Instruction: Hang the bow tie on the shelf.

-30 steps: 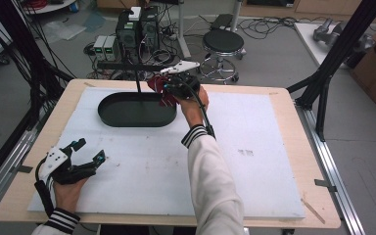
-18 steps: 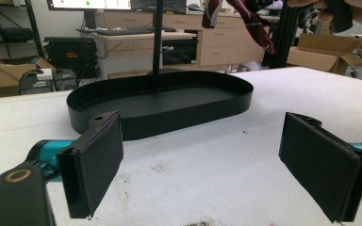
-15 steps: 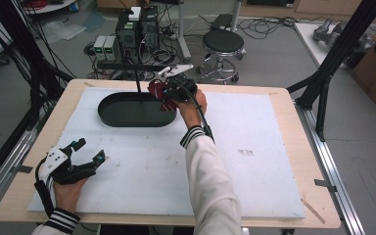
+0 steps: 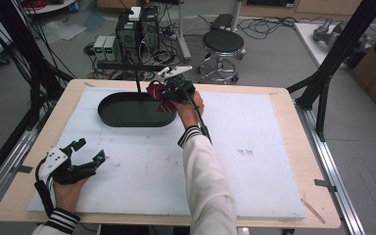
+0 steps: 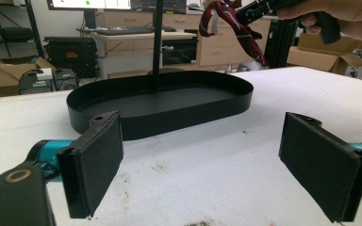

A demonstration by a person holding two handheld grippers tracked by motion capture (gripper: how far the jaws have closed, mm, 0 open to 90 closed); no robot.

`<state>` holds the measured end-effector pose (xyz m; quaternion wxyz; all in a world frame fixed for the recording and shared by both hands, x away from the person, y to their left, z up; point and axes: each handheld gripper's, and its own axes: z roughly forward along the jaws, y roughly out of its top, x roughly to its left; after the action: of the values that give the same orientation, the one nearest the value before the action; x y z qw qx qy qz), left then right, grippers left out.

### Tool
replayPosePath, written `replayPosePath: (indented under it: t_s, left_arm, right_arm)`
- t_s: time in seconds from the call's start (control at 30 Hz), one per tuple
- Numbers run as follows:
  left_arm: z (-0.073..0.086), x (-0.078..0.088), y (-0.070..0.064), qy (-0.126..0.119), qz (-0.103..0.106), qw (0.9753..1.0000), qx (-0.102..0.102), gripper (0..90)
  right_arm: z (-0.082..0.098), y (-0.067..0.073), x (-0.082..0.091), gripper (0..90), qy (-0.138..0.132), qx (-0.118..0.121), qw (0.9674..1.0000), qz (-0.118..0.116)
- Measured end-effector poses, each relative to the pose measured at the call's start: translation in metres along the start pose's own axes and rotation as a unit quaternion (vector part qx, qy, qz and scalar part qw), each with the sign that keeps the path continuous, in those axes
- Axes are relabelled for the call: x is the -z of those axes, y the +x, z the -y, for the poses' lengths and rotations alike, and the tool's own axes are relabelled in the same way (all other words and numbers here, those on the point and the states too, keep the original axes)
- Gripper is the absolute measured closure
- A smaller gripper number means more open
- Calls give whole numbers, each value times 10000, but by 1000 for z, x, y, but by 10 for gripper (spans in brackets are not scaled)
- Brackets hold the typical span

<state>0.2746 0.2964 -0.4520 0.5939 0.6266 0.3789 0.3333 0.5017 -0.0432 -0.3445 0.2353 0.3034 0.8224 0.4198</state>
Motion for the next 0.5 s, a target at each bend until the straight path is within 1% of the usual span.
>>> replayPosePath:
  t_s: [0.03, 0.07, 0.1, 0.23, 0.27, 0.3, 0.33, 0.4, 0.47, 0.5]
  left_arm:
    - [0, 0, 0, -5, -1, 10000, 9, 147]
    - [0, 0, 0, -5, -3, 10000, 18, 147]
    - [0, 0, 0, -4, -5, 10000, 20, 147]
    - [0, 0, 0, -5, -5, 10000, 31, 147]
    - [0, 0, 0, -1, 0, 10000, 37, 147]
    - [0, -1, 0, 6, 3, 10000, 40, 147]
    - [0, -1, 0, 18, 2, 10000, 35, 147]
    - [0, -1, 0, 22, 4, 10000, 27, 147]
    - [0, -1, 0, 26, -3, 10000, 38, 147]
    - [0, -1, 0, 34, -5, 10000, 52, 147]
  right_arm:
    - [0, 0, 0, 707, 0, 0, 10000, 0]
    - [0, 0, -1, 688, -64, -110, 9999, -44]
    - [0, 1, -2, 682, -81, -143, 9998, -62]
    - [0, 2, -3, 648, -54, -111, 9999, -30]
    - [0, 2, -2, 580, -52, -164, 9999, -4]
    - [0, 2, -2, 580, -52, -164, 9999, -4]
    - [0, 2, -1, 509, -99, -283, 9995, 49]
    - [0, 1, 2, 505, -166, -376, 9992, 17]
    - [0, -1, 6, 467, -210, -421, 9989, -21]
    - [-1, -1, 7, 425, -214, -458, 9987, -39]
